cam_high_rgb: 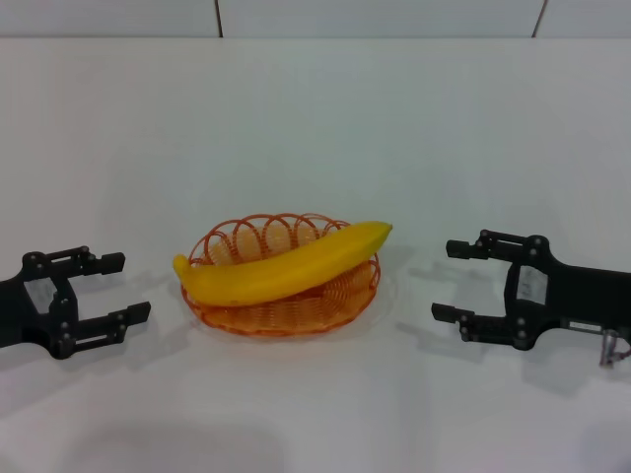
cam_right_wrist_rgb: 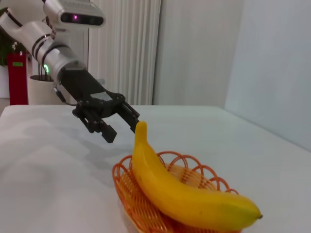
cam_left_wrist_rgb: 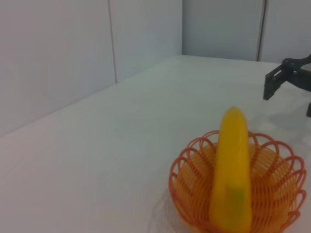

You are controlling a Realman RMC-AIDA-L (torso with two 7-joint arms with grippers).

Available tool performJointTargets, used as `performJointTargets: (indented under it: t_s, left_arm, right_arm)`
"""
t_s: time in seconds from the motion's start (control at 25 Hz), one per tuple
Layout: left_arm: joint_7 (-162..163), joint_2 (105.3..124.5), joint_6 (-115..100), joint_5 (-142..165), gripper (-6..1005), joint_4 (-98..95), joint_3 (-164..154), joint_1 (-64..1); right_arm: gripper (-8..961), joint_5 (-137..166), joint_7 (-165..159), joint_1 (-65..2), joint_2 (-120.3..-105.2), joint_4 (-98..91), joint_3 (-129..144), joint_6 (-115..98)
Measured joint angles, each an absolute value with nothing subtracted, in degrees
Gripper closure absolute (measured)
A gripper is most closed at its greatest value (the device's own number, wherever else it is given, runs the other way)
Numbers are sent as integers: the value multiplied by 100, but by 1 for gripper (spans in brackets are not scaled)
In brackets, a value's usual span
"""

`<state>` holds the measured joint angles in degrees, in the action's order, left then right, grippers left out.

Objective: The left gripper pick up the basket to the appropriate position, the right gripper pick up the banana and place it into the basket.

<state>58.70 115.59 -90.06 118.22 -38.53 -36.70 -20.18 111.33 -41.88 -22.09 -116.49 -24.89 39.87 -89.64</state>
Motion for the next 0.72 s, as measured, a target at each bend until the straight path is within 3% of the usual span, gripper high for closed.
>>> performJointTargets:
  t_s: [0.72]
  left_arm:
    - [5861, 11566, -9002, 11830, 292, -3858, -3714, -2031]
  right_arm:
    - [212, 11367, -4188, -2424, -11662, -2259, 3960, -8719]
